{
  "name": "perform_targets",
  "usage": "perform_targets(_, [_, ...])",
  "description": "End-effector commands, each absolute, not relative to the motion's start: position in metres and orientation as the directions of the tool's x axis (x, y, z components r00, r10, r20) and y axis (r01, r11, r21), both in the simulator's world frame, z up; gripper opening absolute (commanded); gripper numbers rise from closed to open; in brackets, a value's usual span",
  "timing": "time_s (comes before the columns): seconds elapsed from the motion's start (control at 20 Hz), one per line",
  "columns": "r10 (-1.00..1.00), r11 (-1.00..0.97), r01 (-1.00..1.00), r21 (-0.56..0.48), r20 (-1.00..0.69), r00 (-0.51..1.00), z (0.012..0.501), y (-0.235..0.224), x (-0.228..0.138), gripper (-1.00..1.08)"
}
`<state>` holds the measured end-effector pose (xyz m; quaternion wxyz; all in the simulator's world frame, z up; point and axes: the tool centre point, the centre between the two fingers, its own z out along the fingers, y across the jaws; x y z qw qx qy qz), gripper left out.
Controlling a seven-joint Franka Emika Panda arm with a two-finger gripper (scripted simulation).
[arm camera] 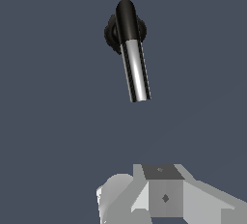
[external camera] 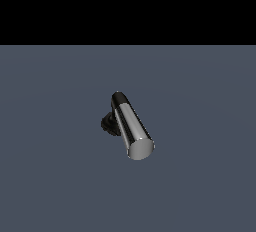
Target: Turn on the faucet by rotating a designated handle.
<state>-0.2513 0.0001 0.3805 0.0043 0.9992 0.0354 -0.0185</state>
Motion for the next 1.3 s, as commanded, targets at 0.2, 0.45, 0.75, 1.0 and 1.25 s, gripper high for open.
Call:
perform_targets(0.2, [0.125,-0.992,0.125,0.005,-0.03,0.992,0.325,0.004,-0.247,-1.0])
perform_targets(0.45, [0.163,-0.987,0.163,0.003,-0.025,0.986,0.287,0.008,-0.243,-1.0])
perform_targets(0.75, [0.203,-0.979,0.203,0.002,-0.019,0.979,0.245,0.011,-0.239,-1.0])
perform_targets(1.0, [0.234,-0.972,0.234,0.002,-0.015,0.972,0.213,0.015,-0.235,-1.0])
perform_targets(1.25, [0.263,-0.965,0.263,0.001,-0.01,0.965,0.182,0.018,-0.231,-1.0])
